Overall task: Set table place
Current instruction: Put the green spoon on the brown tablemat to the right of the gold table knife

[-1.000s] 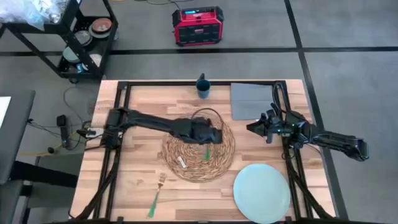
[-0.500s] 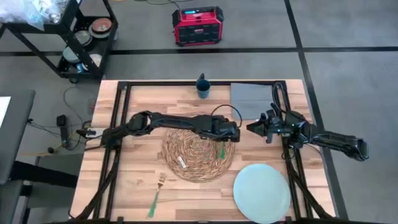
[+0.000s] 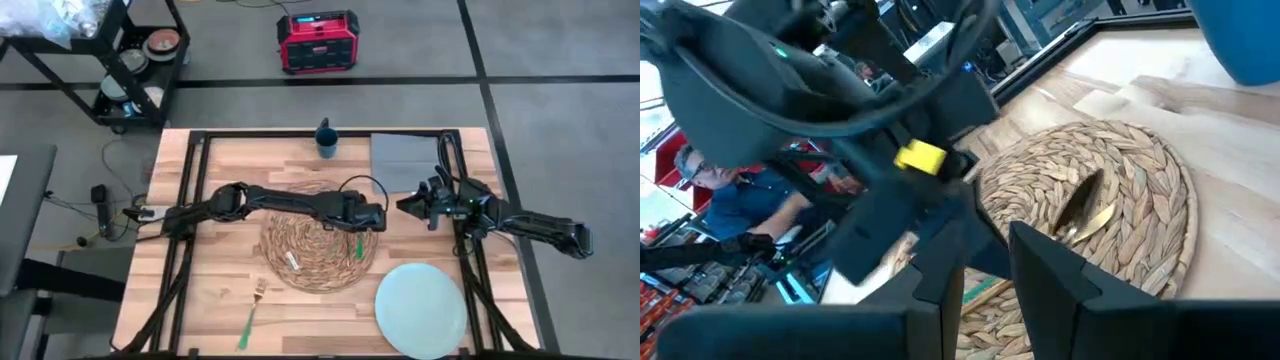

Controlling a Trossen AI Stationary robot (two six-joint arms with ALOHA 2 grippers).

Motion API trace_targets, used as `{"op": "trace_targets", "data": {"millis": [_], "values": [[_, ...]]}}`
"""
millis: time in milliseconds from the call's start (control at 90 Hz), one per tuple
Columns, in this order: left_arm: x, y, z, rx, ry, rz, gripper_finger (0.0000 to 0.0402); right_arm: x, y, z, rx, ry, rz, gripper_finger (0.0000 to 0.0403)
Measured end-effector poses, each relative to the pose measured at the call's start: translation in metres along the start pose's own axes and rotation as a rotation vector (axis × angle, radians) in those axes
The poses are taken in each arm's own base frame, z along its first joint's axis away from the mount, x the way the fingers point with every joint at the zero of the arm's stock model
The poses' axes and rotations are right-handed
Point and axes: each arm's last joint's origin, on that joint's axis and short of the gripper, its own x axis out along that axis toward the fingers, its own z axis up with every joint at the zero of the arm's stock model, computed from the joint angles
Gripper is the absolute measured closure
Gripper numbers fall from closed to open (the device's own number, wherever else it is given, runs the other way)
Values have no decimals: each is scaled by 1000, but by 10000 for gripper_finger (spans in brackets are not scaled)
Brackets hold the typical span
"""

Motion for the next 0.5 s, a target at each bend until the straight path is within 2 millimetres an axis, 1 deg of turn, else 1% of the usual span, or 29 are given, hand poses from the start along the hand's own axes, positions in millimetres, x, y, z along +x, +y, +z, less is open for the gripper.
{"op": "trace_targets", "data": {"millis": [122,389,500], "values": [[4,1,-3,2,9,9,402,0,0,0,0,0,0,332],[5,4,-2,-15,10,34,402,0,0,0,-1,0,0,332],[10,7,-4,-46,23,43,401,0,0,0,-4,0,0,332]]}}
